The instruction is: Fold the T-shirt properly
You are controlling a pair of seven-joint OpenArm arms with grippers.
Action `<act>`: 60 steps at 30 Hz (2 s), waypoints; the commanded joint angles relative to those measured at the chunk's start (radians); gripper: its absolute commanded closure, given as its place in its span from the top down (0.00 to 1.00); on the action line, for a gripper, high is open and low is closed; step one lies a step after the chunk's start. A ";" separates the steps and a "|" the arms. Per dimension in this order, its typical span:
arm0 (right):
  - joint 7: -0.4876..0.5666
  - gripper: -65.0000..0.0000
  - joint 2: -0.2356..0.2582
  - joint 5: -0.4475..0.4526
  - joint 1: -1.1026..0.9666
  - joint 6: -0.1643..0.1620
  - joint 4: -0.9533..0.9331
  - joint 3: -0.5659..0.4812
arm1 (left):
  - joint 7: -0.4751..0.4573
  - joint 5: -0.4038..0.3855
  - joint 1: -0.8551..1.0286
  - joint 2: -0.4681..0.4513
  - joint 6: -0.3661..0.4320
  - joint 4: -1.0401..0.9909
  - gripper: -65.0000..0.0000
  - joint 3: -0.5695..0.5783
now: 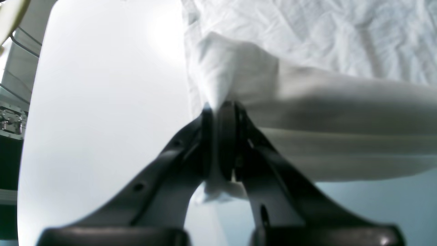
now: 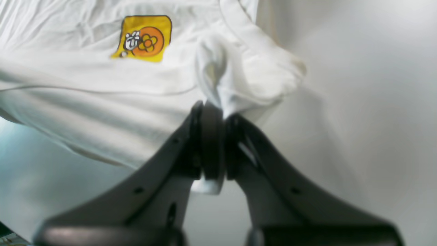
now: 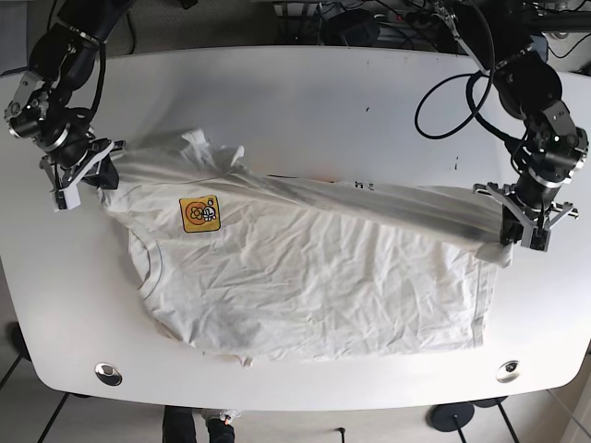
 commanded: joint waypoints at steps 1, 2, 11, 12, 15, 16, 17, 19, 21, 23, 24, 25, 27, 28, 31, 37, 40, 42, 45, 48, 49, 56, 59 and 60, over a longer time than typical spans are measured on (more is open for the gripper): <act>0.021 0.03 0.001 0.006 -0.046 0.000 0.044 0.009 | -0.020 -0.013 0.061 -0.022 0.009 0.040 0.00 -0.035; 0.021 0.03 -0.012 0.006 -0.083 0.000 0.063 0.009 | -0.020 -0.027 0.111 -0.010 0.009 0.058 0.00 -0.053; 0.021 0.03 -0.046 0.006 -0.282 0.000 0.103 0.072 | -0.022 -0.041 0.335 0.048 -0.015 0.092 0.00 -0.239; 0.021 0.03 -0.046 0.006 -0.295 0.000 0.104 0.072 | -0.022 -0.039 0.338 0.053 -0.015 0.092 0.00 -0.241; 0.019 0.03 -0.052 0.006 -0.322 0.000 0.106 0.074 | -0.022 -0.039 0.371 0.054 -0.015 0.093 0.00 -0.238; 0.019 0.04 -0.052 0.006 -0.336 0.000 0.106 0.074 | -0.022 -0.039 0.372 0.054 -0.015 0.093 0.00 -0.238; 0.021 0.04 -0.052 0.007 -0.348 0.000 0.106 0.074 | -0.020 -0.039 0.374 0.054 -0.015 0.093 0.00 -0.239; 0.021 0.07 -0.052 0.007 -0.358 0.001 0.106 0.074 | -0.020 -0.042 0.394 0.053 -0.015 0.096 0.05 -0.235; 0.021 0.22 -0.054 0.007 -0.359 0.001 0.132 0.077 | -0.019 -0.042 0.395 0.053 -0.015 0.101 0.27 -0.213; 0.022 0.54 -0.087 0.007 -0.356 0.001 0.172 0.101 | -0.019 -0.047 0.395 0.053 -0.015 0.101 0.53 -0.202; 0.022 0.71 -0.104 0.007 -0.350 0.001 0.192 0.130 | -0.019 -0.047 0.392 0.050 -0.015 0.101 0.59 -0.195; 0.021 0.81 -0.106 0.007 -0.328 0.001 0.206 0.138 | -0.019 -0.047 0.378 0.048 -0.015 0.101 0.59 -0.178; 0.021 0.95 -0.101 0.006 -0.279 0.001 0.206 0.140 | -0.019 -0.048 0.332 0.047 -0.015 0.119 0.58 -0.164; 0.021 0.97 -0.101 0.000 -0.229 0.000 0.202 0.138 | -0.019 -0.048 0.297 0.047 -0.015 0.126 0.58 -0.161; 0.021 0.97 -0.098 -0.002 -0.091 -0.005 0.147 0.132 | -0.019 -0.044 0.197 0.047 -0.015 0.124 0.54 -0.158; 0.053 0.97 0.006 -0.054 0.219 -0.010 -0.153 -0.028 | -0.019 -0.038 0.045 0.045 -0.015 0.078 0.49 -0.158; 0.200 0.97 0.015 -0.194 0.407 -0.002 -0.410 -0.130 | -0.019 0.039 -0.010 0.028 -0.015 0.020 0.49 -0.139; 0.294 0.97 0.040 -0.258 0.514 0.001 -0.588 -0.169 | -0.019 0.099 -0.019 0.027 -0.015 0.004 0.49 -0.106; 0.441 0.97 0.055 -0.278 0.660 0.021 -0.870 -0.186 | -0.019 0.136 -0.018 0.030 -0.015 0.006 0.49 -0.093; 0.599 0.97 0.084 -0.329 0.762 0.027 -1.102 -0.190 | -0.019 0.136 -0.015 0.033 -0.015 0.003 0.49 -0.095; 0.642 0.97 0.084 -0.353 0.789 0.027 -1.166 -0.190 | -0.019 0.136 -0.007 0.033 -0.015 0.003 0.49 -0.096; 0.851 0.96 0.051 -0.508 0.813 0.020 -1.367 -0.189 | -0.019 0.136 0.021 0.033 -0.015 0.001 0.49 -0.098; 0.846 0.85 0.017 -0.517 0.759 0.020 -1.326 -0.189 | -0.019 0.136 0.022 0.033 -0.015 0.001 0.49 -0.098; 0.845 0.76 0.006 -0.517 0.736 0.020 -1.304 -0.189 | -0.019 0.137 0.022 0.031 -0.015 0.001 0.49 -0.098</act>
